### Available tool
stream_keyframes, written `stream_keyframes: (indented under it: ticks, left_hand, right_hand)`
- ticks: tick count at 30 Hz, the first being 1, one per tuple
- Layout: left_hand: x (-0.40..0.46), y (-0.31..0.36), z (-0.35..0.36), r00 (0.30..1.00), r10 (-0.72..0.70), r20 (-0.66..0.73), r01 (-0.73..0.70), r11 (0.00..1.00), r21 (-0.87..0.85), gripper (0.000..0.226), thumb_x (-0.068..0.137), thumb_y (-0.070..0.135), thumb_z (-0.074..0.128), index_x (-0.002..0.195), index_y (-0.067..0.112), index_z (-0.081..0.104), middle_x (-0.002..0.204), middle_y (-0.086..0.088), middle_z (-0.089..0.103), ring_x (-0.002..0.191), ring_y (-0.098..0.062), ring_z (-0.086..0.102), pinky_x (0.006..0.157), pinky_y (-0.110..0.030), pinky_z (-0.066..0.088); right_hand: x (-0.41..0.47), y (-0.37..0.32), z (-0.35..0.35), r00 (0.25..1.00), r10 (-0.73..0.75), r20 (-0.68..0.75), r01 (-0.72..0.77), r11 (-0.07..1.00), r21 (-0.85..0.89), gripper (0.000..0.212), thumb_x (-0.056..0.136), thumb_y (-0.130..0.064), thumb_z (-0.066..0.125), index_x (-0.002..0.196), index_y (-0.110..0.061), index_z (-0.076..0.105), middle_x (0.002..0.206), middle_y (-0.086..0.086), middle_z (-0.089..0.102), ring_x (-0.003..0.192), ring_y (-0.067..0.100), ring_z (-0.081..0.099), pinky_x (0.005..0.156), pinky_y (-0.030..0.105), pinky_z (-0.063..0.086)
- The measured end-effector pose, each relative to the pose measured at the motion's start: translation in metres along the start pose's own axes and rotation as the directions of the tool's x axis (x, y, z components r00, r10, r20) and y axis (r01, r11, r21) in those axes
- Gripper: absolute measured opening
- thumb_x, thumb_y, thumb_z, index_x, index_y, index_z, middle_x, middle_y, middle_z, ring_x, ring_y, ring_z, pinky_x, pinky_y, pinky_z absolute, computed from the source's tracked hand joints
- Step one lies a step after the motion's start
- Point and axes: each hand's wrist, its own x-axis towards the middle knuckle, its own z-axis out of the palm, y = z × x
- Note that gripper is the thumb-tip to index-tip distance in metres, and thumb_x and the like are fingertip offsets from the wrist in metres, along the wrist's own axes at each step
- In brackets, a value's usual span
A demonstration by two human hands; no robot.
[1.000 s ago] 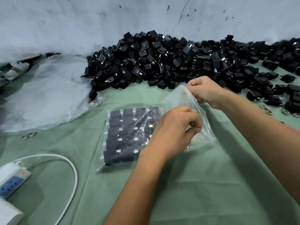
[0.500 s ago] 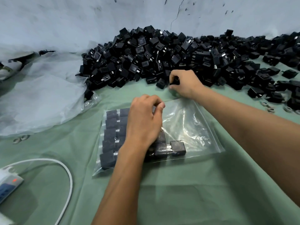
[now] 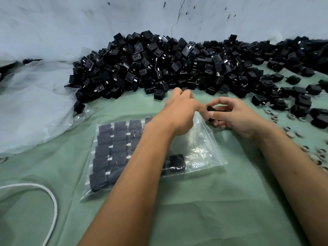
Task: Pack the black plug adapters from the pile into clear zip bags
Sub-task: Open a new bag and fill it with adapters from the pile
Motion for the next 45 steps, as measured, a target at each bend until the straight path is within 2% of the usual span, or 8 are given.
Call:
stream_keyframes:
  ticks: [7,12,18,21,27,32,40,45]
  left_hand:
    - [0.021,-0.011,-0.002,0.991,0.057,0.122,-0.060,0.998,0.024,0.022,0.091,0.022,0.077,0.094,0.044,0.078,0.117,0.002,0.046,0.116,-0.022,0.031,0.109,-0.040,0.031]
    - [0.022,-0.022,-0.010,0.996,0.090,-0.012,-0.091,0.988,-0.125,0.017,0.080,0.021,0.086,0.089,0.035,0.082,0.104,0.002,0.058,0.111,-0.022,0.043,0.092,-0.032,0.040]
    - [0.014,-0.031,-0.027,0.988,0.128,-0.086,-0.145,0.961,-0.234,0.018,0.071,0.019,0.093,0.082,0.029,0.083,0.088,0.014,0.063,0.081,0.014,0.050,0.067,-0.006,0.035]
    - [0.012,-0.029,-0.029,0.986,0.154,-0.064,-0.164,0.958,-0.233,0.017,0.073,0.016,0.091,0.084,0.026,0.084,0.083,0.014,0.065,0.077,0.017,0.049,0.066,-0.003,0.034]
    - [0.009,-0.033,-0.038,0.989,0.139,-0.060,-0.150,0.944,-0.295,0.016,0.074,0.015,0.091,0.084,0.024,0.084,0.081,0.015,0.064,0.073,0.009,0.050,0.065,-0.008,0.036]
    - [0.008,-0.035,-0.039,0.990,0.131,-0.048,-0.139,0.939,-0.315,0.016,0.073,0.015,0.091,0.084,0.025,0.084,0.081,0.014,0.065,0.072,0.009,0.050,0.063,-0.008,0.035]
    - [0.009,-0.034,-0.037,0.989,0.134,-0.060,-0.147,0.924,-0.353,0.015,0.074,0.013,0.091,0.083,0.022,0.083,0.081,0.010,0.066,0.067,0.008,0.050,0.061,-0.009,0.035]
    - [0.009,-0.032,-0.036,0.988,0.142,-0.054,-0.152,0.917,-0.369,0.017,0.074,0.011,0.090,0.080,0.024,0.081,0.089,0.001,0.073,0.065,0.006,0.049,0.063,-0.010,0.036]
  right_hand:
    - [-0.001,0.013,-0.018,0.998,-0.022,0.052,0.026,0.996,-0.087,0.031,0.070,-0.035,0.083,0.092,-0.014,0.079,0.065,0.010,0.061,0.048,0.012,0.046,0.042,0.014,0.038]
    - [-0.003,0.009,-0.017,0.968,-0.028,0.249,0.051,0.995,-0.089,0.043,0.073,-0.038,0.090,0.099,-0.006,0.078,0.074,0.018,0.068,0.052,0.010,0.055,0.047,0.016,0.045]
    - [-0.003,-0.011,0.024,0.903,-0.018,0.429,0.087,0.986,-0.141,0.026,0.085,-0.020,0.080,0.108,-0.009,0.079,0.104,0.018,0.077,0.080,0.023,0.072,0.070,0.026,0.060]
    - [-0.001,-0.018,0.046,0.882,0.038,0.470,0.078,0.971,-0.226,0.016,0.086,-0.012,0.081,0.101,-0.007,0.080,0.100,0.023,0.076,0.080,0.035,0.073,0.074,0.037,0.063]
    - [-0.003,-0.028,0.066,0.846,0.084,0.527,0.111,0.938,-0.328,0.009,0.087,-0.011,0.082,0.084,-0.005,0.076,0.077,0.008,0.073,0.067,0.022,0.068,0.064,0.029,0.056]
    - [-0.006,-0.030,0.073,0.860,0.026,0.510,0.201,0.901,-0.385,0.016,0.088,-0.023,0.083,0.085,-0.008,0.077,0.085,0.023,0.072,0.082,0.052,0.065,0.071,0.060,0.056]
    - [-0.005,-0.026,0.072,0.818,0.031,0.575,0.200,0.921,-0.334,0.038,0.084,-0.025,0.078,0.104,0.007,0.071,0.094,0.035,0.069,0.083,0.060,0.065,0.073,0.072,0.053]
    - [-0.005,-0.025,0.061,0.804,0.005,0.595,0.243,0.910,-0.336,0.069,0.063,-0.036,0.075,0.115,0.010,0.067,0.108,0.028,0.072,0.092,0.027,0.073,0.076,0.031,0.058]
